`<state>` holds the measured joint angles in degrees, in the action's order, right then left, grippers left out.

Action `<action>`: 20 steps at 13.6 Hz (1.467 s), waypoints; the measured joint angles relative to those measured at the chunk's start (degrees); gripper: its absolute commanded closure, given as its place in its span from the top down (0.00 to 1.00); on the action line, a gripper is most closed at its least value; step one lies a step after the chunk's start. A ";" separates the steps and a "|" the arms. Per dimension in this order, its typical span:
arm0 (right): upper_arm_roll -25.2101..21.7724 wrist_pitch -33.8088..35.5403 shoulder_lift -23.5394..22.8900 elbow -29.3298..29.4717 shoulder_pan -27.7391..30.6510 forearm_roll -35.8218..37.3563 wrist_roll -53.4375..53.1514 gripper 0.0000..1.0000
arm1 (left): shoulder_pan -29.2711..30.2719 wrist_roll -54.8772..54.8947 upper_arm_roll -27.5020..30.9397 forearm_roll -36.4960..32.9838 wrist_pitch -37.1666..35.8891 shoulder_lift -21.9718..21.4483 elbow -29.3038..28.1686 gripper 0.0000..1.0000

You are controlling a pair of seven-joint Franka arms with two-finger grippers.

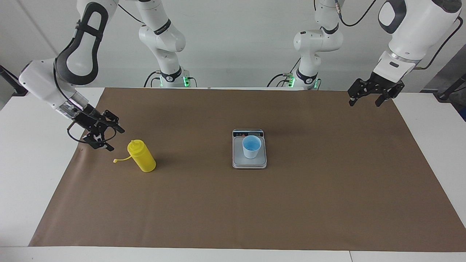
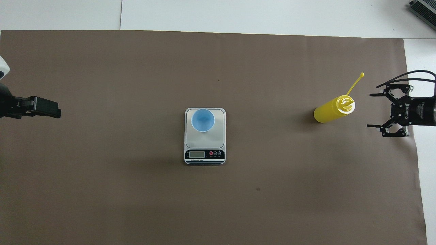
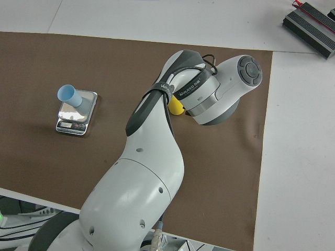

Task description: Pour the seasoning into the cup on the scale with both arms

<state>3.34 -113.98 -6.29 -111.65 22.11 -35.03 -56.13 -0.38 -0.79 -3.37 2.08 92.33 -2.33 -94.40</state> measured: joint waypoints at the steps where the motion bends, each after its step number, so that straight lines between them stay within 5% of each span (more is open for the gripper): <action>1: 0.02 1.09 0.76 0.00 0.00 0.99 0.00 1.00 | 0.00 0.00 0.00 0.00 0.00 0.00 0.00 1.00; 12: 0.90 17.10 6.51 -0.04 -6.63 10.20 0.36 1.00 | 0.00 0.00 0.01 0.00 0.00 0.00 0.00 1.00; 20: 1.18 15.29 7.47 0.41 -16.90 23.30 20.45 1.00 | 0.00 0.00 0.01 0.00 0.00 0.00 0.00 1.00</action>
<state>4.52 -98.69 1.17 -111.25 5.20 -11.72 -35.67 -0.38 -0.79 -3.36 2.08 92.33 -2.33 -94.40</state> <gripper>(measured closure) 0.000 0.000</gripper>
